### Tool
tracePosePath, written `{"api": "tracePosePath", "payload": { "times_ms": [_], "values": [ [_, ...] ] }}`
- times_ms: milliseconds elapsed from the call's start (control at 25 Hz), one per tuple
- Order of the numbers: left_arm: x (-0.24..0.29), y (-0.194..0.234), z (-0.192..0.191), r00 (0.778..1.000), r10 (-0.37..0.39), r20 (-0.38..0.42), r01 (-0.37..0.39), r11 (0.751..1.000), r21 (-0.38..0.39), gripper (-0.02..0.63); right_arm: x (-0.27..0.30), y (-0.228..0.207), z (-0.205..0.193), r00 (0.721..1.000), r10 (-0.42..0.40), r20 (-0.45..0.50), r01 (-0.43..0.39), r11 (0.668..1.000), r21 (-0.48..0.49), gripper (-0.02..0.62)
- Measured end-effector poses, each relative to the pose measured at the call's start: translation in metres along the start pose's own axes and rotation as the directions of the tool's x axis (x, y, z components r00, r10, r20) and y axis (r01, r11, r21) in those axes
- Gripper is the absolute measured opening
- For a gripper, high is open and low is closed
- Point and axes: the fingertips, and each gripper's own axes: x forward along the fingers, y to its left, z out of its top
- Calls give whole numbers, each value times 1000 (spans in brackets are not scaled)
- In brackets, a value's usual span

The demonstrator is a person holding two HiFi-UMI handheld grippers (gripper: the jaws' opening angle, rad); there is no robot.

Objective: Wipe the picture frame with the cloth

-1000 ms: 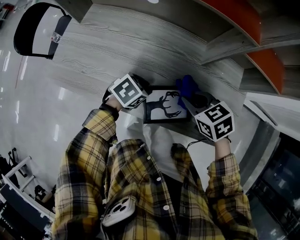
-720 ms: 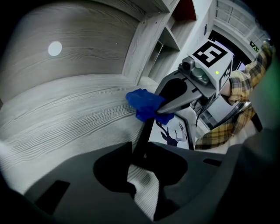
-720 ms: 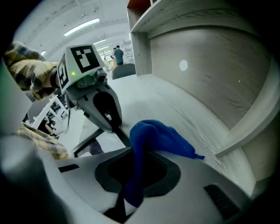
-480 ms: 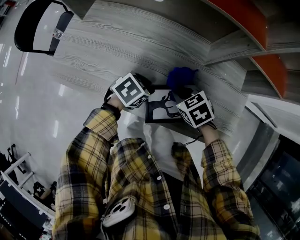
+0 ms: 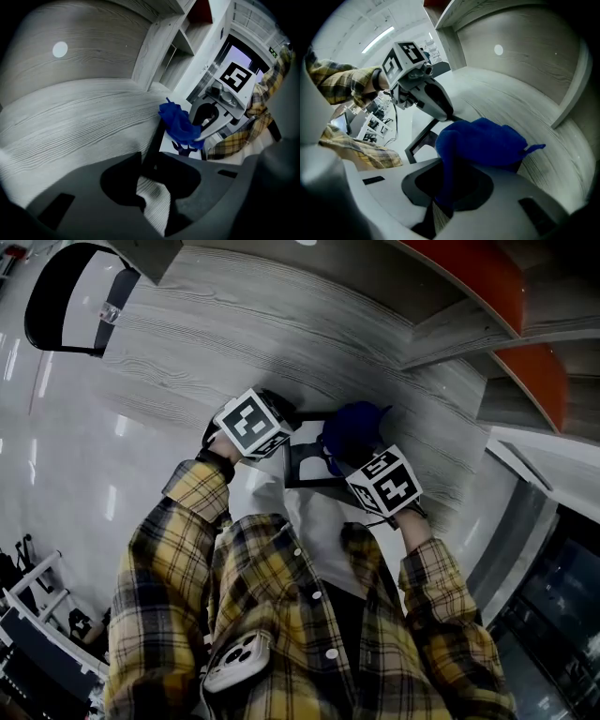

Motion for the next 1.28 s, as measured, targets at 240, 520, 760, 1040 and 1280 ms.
{"api": "tracePosePath", "payload": {
  "times_ms": [240, 520, 760, 1040, 1280],
  "values": [
    [0, 0, 0, 1000, -1, -4, 1, 1000, 0, 103, -5, 26, -23, 998, 66, -11, -66, 998, 23, 52],
    [0, 1, 0, 1000, -7, 5, 7, 1000, 2, 103, -10, 45, -42, 995, 97, 16, -97, 994, 48, 52],
    [0, 0, 1, 1000, -16, 17, 16, 1000, 2, 103, -44, 38, 17, 979, 47, 197, -56, 998, 40, 52],
    [1, 0, 2, 999, -17, 36, 17, 1000, -3, 101, -29, 3, 91, 957, -62, 282, 58, 998, 22, 52],
    [0, 0, 2, 999, -23, 44, 23, 1000, 9, 101, 26, -2, 77, 979, -127, 158, 129, 992, 0, 52]
  ]
}}
